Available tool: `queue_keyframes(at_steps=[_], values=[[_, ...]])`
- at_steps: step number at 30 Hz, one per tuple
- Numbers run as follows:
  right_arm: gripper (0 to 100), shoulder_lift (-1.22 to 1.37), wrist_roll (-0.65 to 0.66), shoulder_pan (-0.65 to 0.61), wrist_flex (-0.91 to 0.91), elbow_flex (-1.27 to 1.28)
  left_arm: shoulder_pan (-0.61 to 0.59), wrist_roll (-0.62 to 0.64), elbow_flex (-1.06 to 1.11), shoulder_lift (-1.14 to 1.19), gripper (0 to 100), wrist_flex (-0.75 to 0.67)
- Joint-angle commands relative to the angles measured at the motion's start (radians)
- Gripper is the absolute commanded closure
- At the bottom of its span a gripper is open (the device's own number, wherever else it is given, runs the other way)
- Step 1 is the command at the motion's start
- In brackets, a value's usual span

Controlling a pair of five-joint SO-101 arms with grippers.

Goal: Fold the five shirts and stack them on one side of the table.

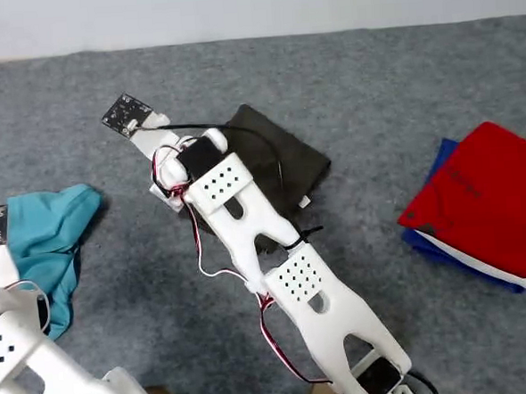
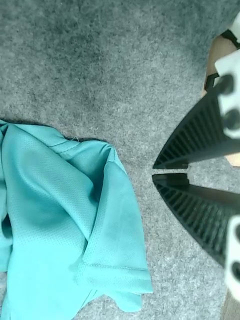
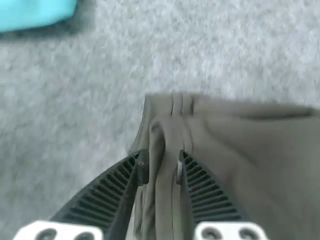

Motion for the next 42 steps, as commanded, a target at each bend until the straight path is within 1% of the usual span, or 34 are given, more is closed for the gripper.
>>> queue_keyframes(at_steps=[1, 7, 11, 14, 18, 20, 25, 29, 35, 42], values=[[90.1, -0.117, 0.012, 0.022, 0.071, -0.049, 0.009, -0.005, -0.002, -0.021, 98, -0.023], [90.2, -0.147, 0.012, 0.071, 0.073, -0.043, 0.083, 0.002, -0.002, -0.021, 98, -0.02], [90.2, -0.053, 0.017, 0.101, 0.065, -0.043, 0.097, 0.002, -0.002, -0.021, 98, -0.023], [90.2, 0.058, 0.018, 0.104, 0.018, -0.044, 0.097, 0.002, -0.002, -0.021, 98, -0.023], [90.2, 0.166, 0.018, 0.076, -0.097, -0.049, 0.097, 0.002, -0.002, -0.021, 98, -0.023], [90.2, 0.176, 0.018, 0.054, -0.151, -0.049, 0.097, 0.002, -0.002, -0.021, 98, -0.023], [90.2, 0.127, 0.018, 0.004, -0.242, -0.049, 0.097, 0.002, -0.002, -0.021, 98, -0.023], [90.2, 0.079, 0.018, 0.001, -0.283, -0.046, 0.097, 0.002, -0.002, -0.021, 98, -0.023], [90.2, 0.056, 0.014, 0.015, -0.248, -0.051, 0.097, 0.0, -0.002, -0.021, 98, -0.023], [90.2, -0.113, 0.008, 0.016, -0.088, -0.051, 0.097, 0.0, -0.002, -0.021, 98, -0.021]])
